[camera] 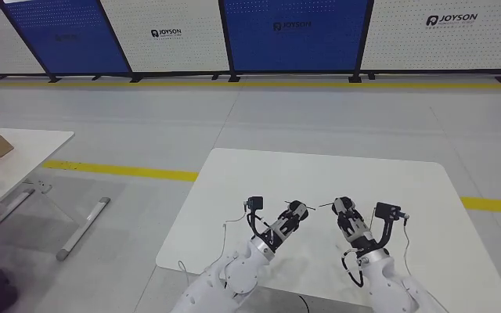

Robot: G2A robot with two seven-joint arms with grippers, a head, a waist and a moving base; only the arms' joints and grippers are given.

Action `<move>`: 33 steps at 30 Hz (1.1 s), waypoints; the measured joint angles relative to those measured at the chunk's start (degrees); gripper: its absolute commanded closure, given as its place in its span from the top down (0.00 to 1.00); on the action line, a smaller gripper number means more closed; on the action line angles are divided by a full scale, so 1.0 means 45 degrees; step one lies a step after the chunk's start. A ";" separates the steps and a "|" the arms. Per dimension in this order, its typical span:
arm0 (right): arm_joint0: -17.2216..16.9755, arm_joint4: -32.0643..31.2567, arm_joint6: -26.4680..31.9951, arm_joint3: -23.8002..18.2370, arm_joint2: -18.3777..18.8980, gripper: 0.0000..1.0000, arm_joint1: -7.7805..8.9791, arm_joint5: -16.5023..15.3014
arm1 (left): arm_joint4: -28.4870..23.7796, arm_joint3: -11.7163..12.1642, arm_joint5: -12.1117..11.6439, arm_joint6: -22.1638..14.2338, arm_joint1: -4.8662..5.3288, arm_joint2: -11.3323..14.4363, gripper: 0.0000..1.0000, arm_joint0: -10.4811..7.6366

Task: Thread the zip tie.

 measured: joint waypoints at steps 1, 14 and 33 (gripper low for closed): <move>-0.0026 0.0024 -0.0002 0.0000 0.0008 0.00 -0.0014 -0.0037 | 0.0000 0.0000 0.0000 0.0000 0.0000 0.0000 0.00 0.0000; -0.0139 0.0010 0.0065 -0.0018 0.0075 0.00 -0.0211 -0.0190 | -0.0277 -0.0078 0.0066 -0.0027 -0.0008 -0.0085 0.00 0.0016; -0.0216 0.0155 0.0098 0.0015 0.0161 0.00 -0.0323 -0.0330 | -0.0272 -0.0077 0.0068 -0.0025 -0.0008 -0.0083 0.00 0.0016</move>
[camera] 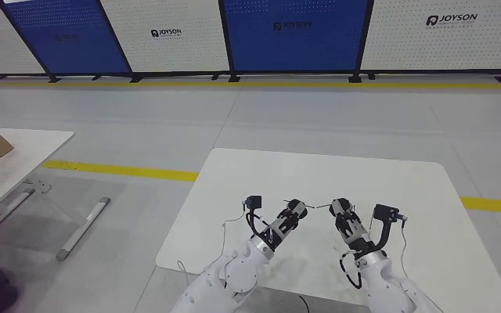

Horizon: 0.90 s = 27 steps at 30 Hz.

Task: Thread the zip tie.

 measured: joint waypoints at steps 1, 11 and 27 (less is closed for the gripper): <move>-0.0011 0.0004 0.0024 0.0000 0.0010 0.00 -0.0010 -0.0033 | 0.0000 0.0000 0.0000 0.0000 0.0000 0.0000 0.00 0.0000; -0.0066 -0.0050 0.0192 0.0090 0.0134 0.00 -0.0117 -0.0214 | 0.0000 0.0000 0.0000 0.0000 0.0000 0.0000 0.00 0.0000; -0.0066 -0.0186 0.0357 0.0157 0.0246 0.00 -0.0306 -0.0332 | 0.0000 0.0000 0.0000 0.0000 0.0000 0.0000 0.00 0.0000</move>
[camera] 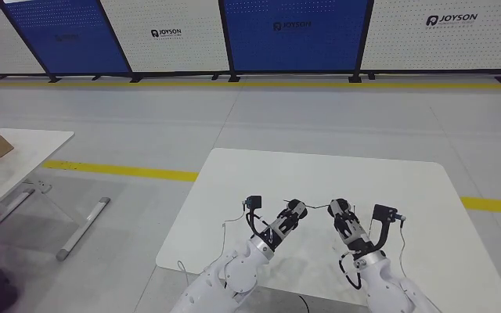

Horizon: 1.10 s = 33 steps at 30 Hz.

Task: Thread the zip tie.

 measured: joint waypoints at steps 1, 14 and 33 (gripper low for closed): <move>0.0023 -0.0017 0.0031 0.0028 -0.0011 0.00 -0.0013 0.0016 | 0.0000 0.0000 0.0000 0.0000 0.0000 0.0000 0.00 0.0000; -0.0158 -0.0116 -0.0021 -0.0094 0.0255 0.00 -0.0122 -0.0051 | 0.0000 0.0000 0.0000 0.0000 0.0000 0.0000 0.00 0.0000; -0.0218 -0.0235 0.0203 -0.0064 0.0399 0.00 -0.0282 -0.0195 | 0.0000 0.0000 0.0000 0.0000 0.0000 0.0000 0.00 0.0000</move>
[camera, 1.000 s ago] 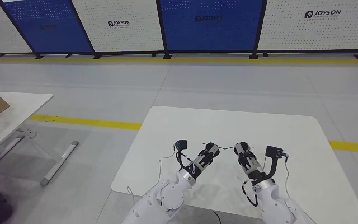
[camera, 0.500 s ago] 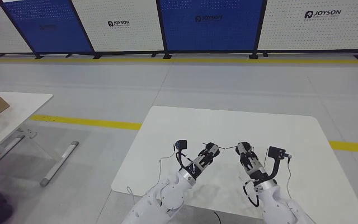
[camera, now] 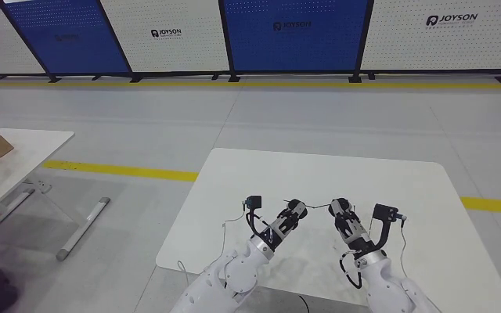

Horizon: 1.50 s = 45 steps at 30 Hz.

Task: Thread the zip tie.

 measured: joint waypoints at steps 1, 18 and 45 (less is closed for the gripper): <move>-0.0020 -0.0005 0.0011 -0.0009 0.0021 0.00 -0.0004 -0.0012 | 0.0000 0.0000 0.0000 0.0000 0.0000 0.0000 0.00 0.0000; 0.0070 -0.0148 0.0273 0.0102 0.0019 0.00 -0.0153 -0.0046 | 0.0000 0.0000 0.0000 0.0000 0.0000 0.0000 0.00 0.0000; -0.0105 -0.0260 -0.0150 0.0119 0.0182 0.00 -0.0376 -0.0155 | 0.0000 0.0000 0.0000 0.0000 0.0000 0.0000 0.00 0.0000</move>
